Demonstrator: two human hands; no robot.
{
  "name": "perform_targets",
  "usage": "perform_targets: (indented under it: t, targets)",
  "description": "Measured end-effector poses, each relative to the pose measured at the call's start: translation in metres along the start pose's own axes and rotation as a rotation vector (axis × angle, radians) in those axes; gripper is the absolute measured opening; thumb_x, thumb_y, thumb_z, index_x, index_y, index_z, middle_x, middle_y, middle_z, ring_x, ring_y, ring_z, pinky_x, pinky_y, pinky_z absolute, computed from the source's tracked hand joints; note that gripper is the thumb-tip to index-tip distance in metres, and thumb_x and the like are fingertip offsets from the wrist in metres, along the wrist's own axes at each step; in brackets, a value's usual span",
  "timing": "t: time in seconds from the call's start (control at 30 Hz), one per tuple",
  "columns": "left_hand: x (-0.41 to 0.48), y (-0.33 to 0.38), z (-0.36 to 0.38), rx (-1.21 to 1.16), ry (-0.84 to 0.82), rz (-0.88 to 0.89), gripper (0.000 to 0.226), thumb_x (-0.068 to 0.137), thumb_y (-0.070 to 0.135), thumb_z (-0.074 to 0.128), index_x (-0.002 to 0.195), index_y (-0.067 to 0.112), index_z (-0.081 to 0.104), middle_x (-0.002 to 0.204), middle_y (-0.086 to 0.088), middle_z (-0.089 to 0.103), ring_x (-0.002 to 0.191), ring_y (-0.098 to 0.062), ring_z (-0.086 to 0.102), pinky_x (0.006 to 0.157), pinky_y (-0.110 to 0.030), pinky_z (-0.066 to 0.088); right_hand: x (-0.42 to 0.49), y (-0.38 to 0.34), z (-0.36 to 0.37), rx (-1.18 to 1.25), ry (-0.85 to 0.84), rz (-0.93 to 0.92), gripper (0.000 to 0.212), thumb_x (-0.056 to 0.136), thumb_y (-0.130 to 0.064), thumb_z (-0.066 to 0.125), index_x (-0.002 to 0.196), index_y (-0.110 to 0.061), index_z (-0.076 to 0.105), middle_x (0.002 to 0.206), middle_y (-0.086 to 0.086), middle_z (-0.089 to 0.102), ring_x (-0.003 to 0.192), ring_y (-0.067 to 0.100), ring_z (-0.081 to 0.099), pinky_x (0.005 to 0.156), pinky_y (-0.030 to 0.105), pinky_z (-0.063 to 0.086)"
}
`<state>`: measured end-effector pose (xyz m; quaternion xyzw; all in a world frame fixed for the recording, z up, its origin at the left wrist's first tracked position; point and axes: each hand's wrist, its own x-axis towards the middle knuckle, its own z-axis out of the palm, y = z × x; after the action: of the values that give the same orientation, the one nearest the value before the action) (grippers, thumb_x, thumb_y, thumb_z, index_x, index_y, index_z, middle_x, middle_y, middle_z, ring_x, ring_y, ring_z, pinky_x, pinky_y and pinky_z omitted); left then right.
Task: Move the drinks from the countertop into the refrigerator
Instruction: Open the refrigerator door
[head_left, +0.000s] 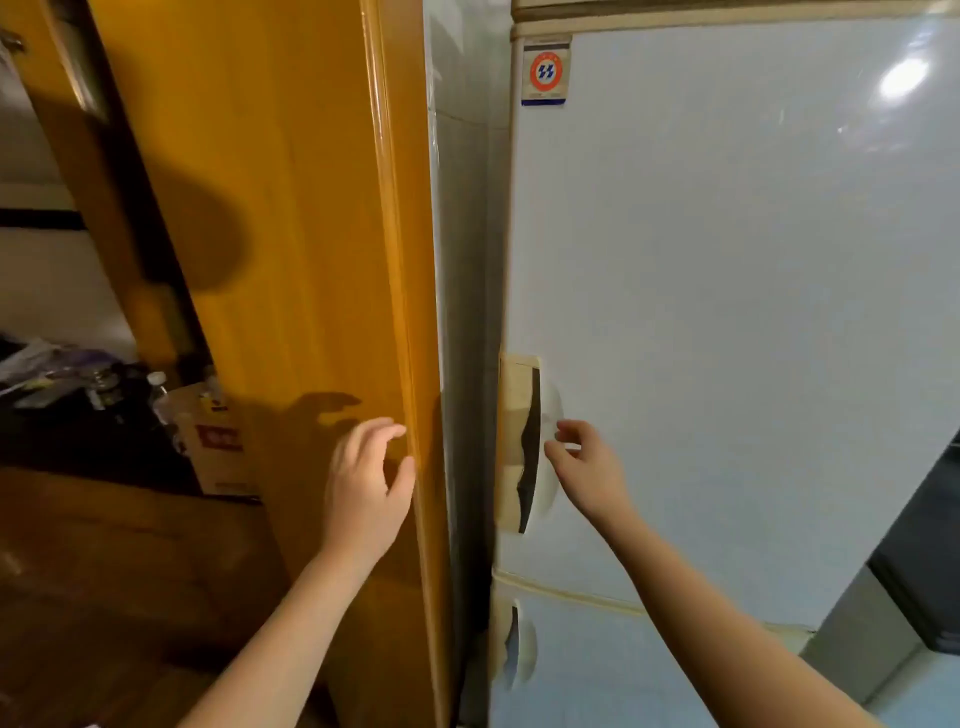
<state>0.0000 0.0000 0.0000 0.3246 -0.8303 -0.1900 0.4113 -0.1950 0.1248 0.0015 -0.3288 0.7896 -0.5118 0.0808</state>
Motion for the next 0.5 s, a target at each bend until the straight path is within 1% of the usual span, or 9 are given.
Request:
perform_targets:
  t: [0.07, 0.1, 0.13, 0.2, 0.27, 0.3, 0.37, 0.43, 0.5]
  targets:
    - [0.022, -0.013, 0.006, 0.186, 0.035, 0.069, 0.046, 0.089, 0.029, 0.061, 0.132, 0.018, 0.051, 0.145, -0.005, 0.04, 0.136, -0.023, 0.032, 0.103, -0.036, 0.038, 0.004, -0.003, 0.015, -0.002, -0.004, 0.047, 0.046, 0.094, -0.025, 0.052, 0.137, -0.013, 0.041, 0.137, 0.003, 0.05, 0.119, 0.021, 0.053, 0.09, 0.031, 0.045]
    - [0.034, -0.022, 0.01, 0.295, 0.029, 0.076, 0.057, 0.087, 0.034, 0.062, 0.139, 0.019, 0.043, 0.152, -0.007, 0.03, 0.141, -0.027, 0.023, 0.108, -0.044, 0.034, 0.005, -0.002, 0.023, -0.003, 0.002, 0.066, 0.048, 0.094, -0.025, 0.052, 0.139, -0.013, 0.039, 0.139, 0.004, 0.048, 0.122, 0.023, 0.051, 0.093, 0.034, 0.045]
    - [0.048, -0.03, 0.013, 0.377, 0.002, 0.07, 0.068, 0.086, 0.04, 0.062, 0.145, 0.02, 0.034, 0.157, -0.009, 0.019, 0.145, -0.029, 0.013, 0.111, -0.049, 0.026, 0.007, -0.001, 0.029, -0.003, 0.01, 0.083, 0.049, 0.094, -0.024, 0.052, 0.139, -0.013, 0.038, 0.14, 0.004, 0.047, 0.124, 0.023, 0.05, 0.096, 0.036, 0.045]
    - [0.067, -0.056, 0.022, 0.496, -0.047, 0.087, 0.089, 0.083, 0.051, 0.061, 0.152, 0.021, 0.013, 0.16, -0.01, -0.002, 0.146, -0.033, -0.006, 0.113, -0.055, 0.008, 0.012, 0.002, 0.042, -0.007, 0.031, 0.11, 0.048, 0.095, -0.023, 0.051, 0.14, -0.013, 0.038, 0.14, 0.005, 0.048, 0.126, 0.024, 0.048, 0.098, 0.039, 0.044]
    - [0.084, -0.085, 0.029, 0.574, -0.067, 0.15, 0.102, 0.081, 0.059, 0.058, 0.151, 0.022, -0.007, 0.156, -0.01, -0.019, 0.143, -0.034, -0.018, 0.112, -0.057, -0.001, 0.019, 0.002, 0.052, 0.002, 0.066, 0.125, 0.045, 0.095, -0.024, 0.049, 0.139, -0.015, 0.041, 0.136, 0.004, 0.052, 0.124, 0.024, 0.05, 0.097, 0.039, 0.045]
    - [0.091, -0.096, 0.033, 0.594, -0.061, 0.202, 0.105, 0.08, 0.061, 0.057, 0.149, 0.023, -0.012, 0.154, -0.01, -0.023, 0.142, -0.035, -0.018, 0.112, -0.06, -0.001, 0.022, 0.002, 0.057, 0.002, 0.088, 0.136, 0.043, 0.095, -0.024, 0.05, 0.137, -0.016, 0.042, 0.133, 0.003, 0.054, 0.122, 0.024, 0.052, 0.095, 0.038, 0.046]
    - [0.101, -0.115, 0.043, 0.585, -0.05, 0.282, 0.103, 0.081, 0.065, 0.052, 0.148, 0.023, -0.014, 0.154, -0.013, -0.022, 0.143, -0.038, -0.015, 0.111, -0.063, 0.002, 0.026, 0.004, 0.066, -0.003, 0.143, 0.157, 0.041, 0.094, -0.024, 0.052, 0.133, -0.017, 0.044, 0.128, 0.002, 0.056, 0.117, 0.022, 0.054, 0.089, 0.035, 0.047]
    - [0.106, -0.128, 0.055, 0.539, -0.002, 0.344, 0.095, 0.083, 0.067, 0.038, 0.15, 0.02, -0.009, 0.154, -0.017, -0.017, 0.142, -0.041, -0.014, 0.11, -0.066, 0.003, 0.026, 0.007, 0.075, -0.032, 0.187, 0.175, 0.039, 0.092, -0.025, 0.054, 0.13, -0.019, 0.044, 0.121, -0.002, 0.055, 0.106, 0.014, 0.054, 0.082, 0.028, 0.046]
    - [0.112, -0.138, 0.063, 0.497, 0.039, 0.408, 0.086, 0.086, 0.069, 0.021, 0.151, 0.017, -0.003, 0.154, -0.018, -0.013, 0.142, -0.041, -0.017, 0.109, -0.065, -0.003, 0.024, 0.011, 0.084, -0.138, 0.221, 0.167, 0.039, 0.09, -0.026, 0.057, 0.127, -0.021, 0.044, 0.112, -0.009, 0.05, 0.095, 0.005, 0.048, 0.072, 0.018, 0.042]
